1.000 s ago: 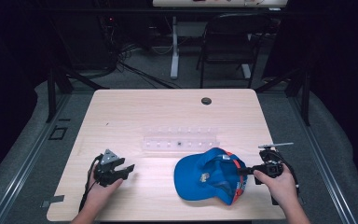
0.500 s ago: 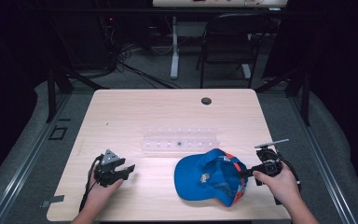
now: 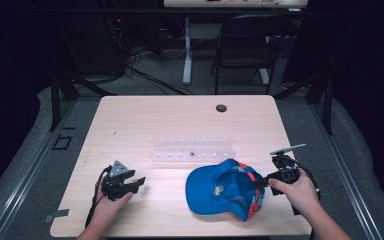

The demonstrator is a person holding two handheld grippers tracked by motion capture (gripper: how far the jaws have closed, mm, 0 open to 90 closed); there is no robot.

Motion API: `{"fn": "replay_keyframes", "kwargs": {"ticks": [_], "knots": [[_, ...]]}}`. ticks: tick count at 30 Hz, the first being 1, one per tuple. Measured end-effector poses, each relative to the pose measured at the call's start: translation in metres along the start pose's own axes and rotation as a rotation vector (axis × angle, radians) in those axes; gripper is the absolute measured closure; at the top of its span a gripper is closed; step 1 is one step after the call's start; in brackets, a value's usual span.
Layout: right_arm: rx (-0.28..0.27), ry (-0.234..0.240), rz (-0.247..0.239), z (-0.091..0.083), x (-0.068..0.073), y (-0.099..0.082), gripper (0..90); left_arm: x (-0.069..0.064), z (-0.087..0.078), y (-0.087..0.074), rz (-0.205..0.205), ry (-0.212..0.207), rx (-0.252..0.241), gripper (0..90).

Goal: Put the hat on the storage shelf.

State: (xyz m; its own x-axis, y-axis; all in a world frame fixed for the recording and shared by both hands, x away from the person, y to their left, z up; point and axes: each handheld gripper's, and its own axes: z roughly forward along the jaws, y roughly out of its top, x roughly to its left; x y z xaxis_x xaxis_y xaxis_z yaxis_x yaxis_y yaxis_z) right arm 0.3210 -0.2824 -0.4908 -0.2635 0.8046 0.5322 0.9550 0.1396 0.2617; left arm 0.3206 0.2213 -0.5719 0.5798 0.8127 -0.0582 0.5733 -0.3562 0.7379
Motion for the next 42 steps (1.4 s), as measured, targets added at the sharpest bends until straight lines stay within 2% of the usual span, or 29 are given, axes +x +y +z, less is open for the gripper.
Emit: {"fn": "replay_keyframes", "kwargs": {"ticks": [1, 2, 4, 8, 9, 11, 13, 16, 18, 19, 21, 22, 23, 24, 25, 26, 29, 37, 39, 42], "knots": [[-0.001, -0.001, 0.013, -0.001, 0.001, 0.001, 77.6, 0.000, 0.000, 0.000, 0.002, 0.000, -0.001, 47.5], [0.000, -0.004, 0.000, -0.001, 0.002, 0.002, 77.5, 0.000, 0.000, 0.000, 0.002, 0.000, -0.002, 47.5], [-0.004, -0.001, 0.022, -0.002, 0.004, 0.003, 77.5, 0.000, 0.000, 0.000, 0.007, -0.002, 0.000, 47.5], [-0.013, 0.014, 0.018, -0.005, 0.005, 0.005, 77.4, -0.001, 0.000, 0.000, 0.005, -0.001, -0.001, 47.5], [0.006, 0.011, 0.021, -0.006, 0.006, 0.006, 77.4, -0.001, 0.000, 0.000, 0.008, -0.001, 0.000, 47.5], [-0.002, 0.011, 0.037, -0.005, 0.007, 0.006, 77.4, -0.001, 0.000, 0.000, 0.013, 0.000, 0.002, 47.5], [0.017, 0.009, 0.026, -0.005, 0.007, 0.007, 77.5, -0.002, 0.000, 0.000, 0.007, -0.002, 0.000, 47.5], [0.005, 0.018, 0.043, -0.007, 0.011, 0.008, 77.6, -0.003, 0.000, 0.000, 0.012, -0.005, 0.000, 47.5], [0.012, 0.023, 0.036, -0.009, 0.011, 0.009, 77.6, -0.003, 0.000, 0.000, 0.010, -0.004, -0.001, 47.5], [0.012, 0.038, 0.021, -0.013, 0.011, 0.011, 77.6, -0.004, 0.000, 0.000, 0.016, -0.004, -0.004, 47.5], [0.005, 0.042, 0.041, -0.016, 0.013, 0.012, 77.6, -0.005, 0.000, 0.000, 0.018, -0.006, -0.002, 47.6], [0.008, 0.047, 0.028, -0.017, 0.013, 0.013, 77.6, -0.005, 0.000, 0.001, 0.024, -0.008, -0.001, 47.5], [-0.003, 0.054, 0.051, -0.018, 0.015, 0.013, 77.6, -0.006, 0.000, 0.001, 0.021, -0.009, -0.002, 47.5], [0.007, 0.058, 0.036, -0.020, 0.015, 0.014, 77.6, -0.006, 0.000, 0.001, 0.023, -0.009, -0.002, 47.6], [-0.010, 0.067, 0.061, -0.021, 0.017, 0.014, 77.6, -0.007, 0.000, 0.001, 0.023, -0.010, -0.002, 47.5], [0.010, 0.073, 0.051, -0.024, 0.017, 0.016, 77.6, -0.007, 0.000, 0.001, 0.023, -0.010, -0.002, 47.5], [0.001, 0.110, 0.069, -0.028, 0.019, 0.018, 77.6, -0.008, 0.000, 0.001, 0.027, -0.011, -0.002, 47.5], [-0.004, 0.149, 0.090, -0.035, 0.024, 0.024, 77.7, -0.009, -0.001, 0.001, 0.026, -0.018, -0.010, 47.5], [-0.004, 0.179, 0.102, -0.038, 0.026, 0.026, 77.7, -0.010, -0.001, 0.002, 0.036, -0.020, -0.010, 47.6], [-0.001, 0.174, 0.096, -0.040, 0.030, 0.029, 77.7, -0.012, -0.001, 0.002, 0.043, -0.025, -0.011, 47.5]]}}
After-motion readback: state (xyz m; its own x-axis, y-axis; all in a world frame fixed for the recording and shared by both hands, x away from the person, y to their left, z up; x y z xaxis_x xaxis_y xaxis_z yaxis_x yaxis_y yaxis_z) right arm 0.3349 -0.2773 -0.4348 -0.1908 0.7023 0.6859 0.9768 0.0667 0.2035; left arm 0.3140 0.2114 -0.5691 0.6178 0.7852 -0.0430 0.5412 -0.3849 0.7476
